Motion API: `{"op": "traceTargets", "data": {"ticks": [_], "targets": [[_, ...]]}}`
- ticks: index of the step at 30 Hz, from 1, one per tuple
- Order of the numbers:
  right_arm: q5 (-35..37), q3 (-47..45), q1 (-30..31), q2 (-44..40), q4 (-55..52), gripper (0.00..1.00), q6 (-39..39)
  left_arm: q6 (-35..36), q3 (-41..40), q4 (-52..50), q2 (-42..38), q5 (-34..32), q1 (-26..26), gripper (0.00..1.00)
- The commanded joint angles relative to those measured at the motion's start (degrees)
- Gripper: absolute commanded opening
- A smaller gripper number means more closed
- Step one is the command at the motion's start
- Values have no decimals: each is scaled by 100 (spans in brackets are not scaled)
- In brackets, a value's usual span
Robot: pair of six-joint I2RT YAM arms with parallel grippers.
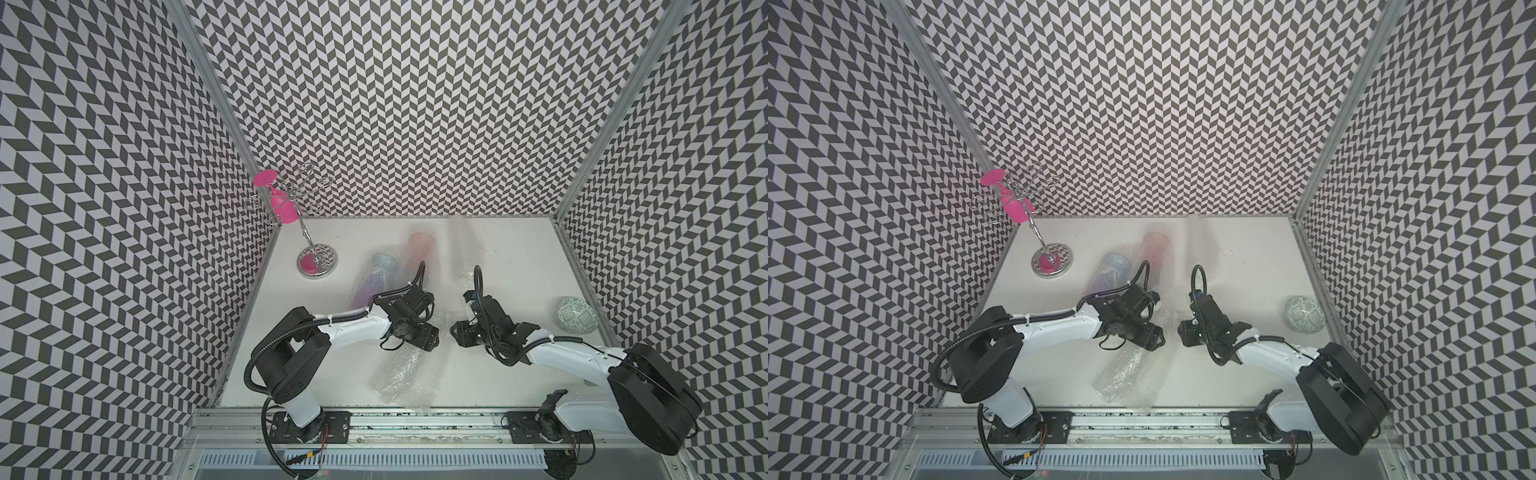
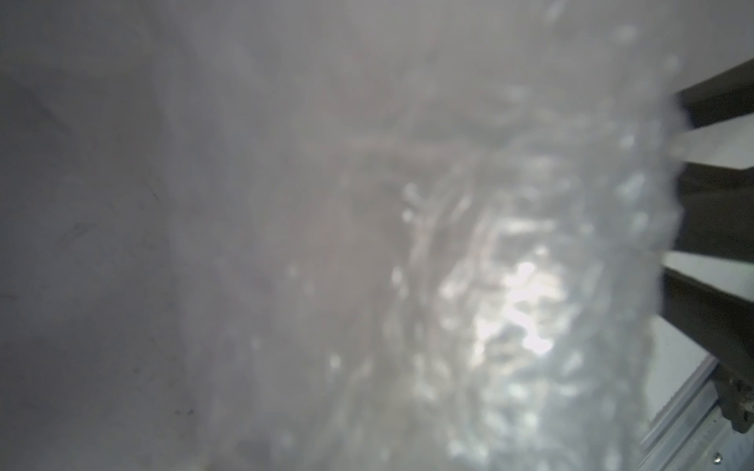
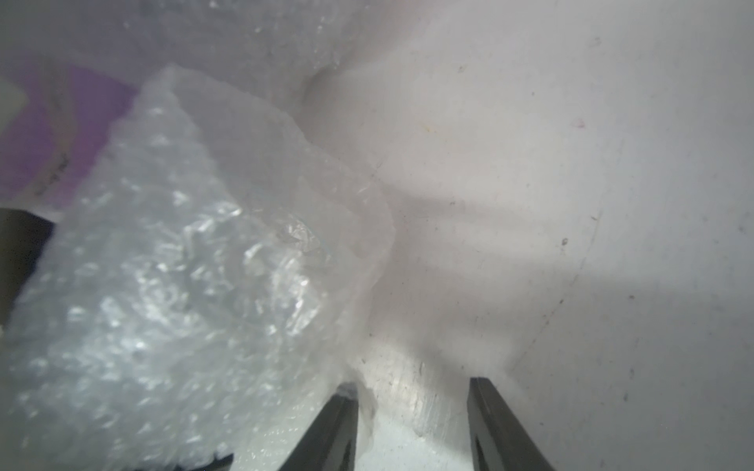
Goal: Unwrap the vase from the bubble wrap
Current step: Unwrap the bubble wrap at the center of the board.
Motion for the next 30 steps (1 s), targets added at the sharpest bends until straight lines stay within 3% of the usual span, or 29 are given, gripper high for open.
{"op": "traceTargets", "data": {"ticks": [1, 6, 10, 16, 24, 30], "targets": [[284, 233, 229, 8, 209, 49, -115, -129, 70, -5, 32, 285, 12, 34], [358, 320, 318, 211, 213, 47, -82, -130, 53, 6, 28, 286, 12, 34], [519, 373, 318, 234, 148, 38, 4, -129, 18, 14, 25, 288, 12, 34], [560, 462, 318, 280, 173, 36, 76, -121, -25, 24, -6, 282, 9, 34], [931, 565, 363, -519, -1016, 50, 12, -121, -74, -5, -86, 125, 30, 31], [596, 456, 371, -496, -724, 58, 199, -164, -97, 74, -85, 151, 21, 30]]}}
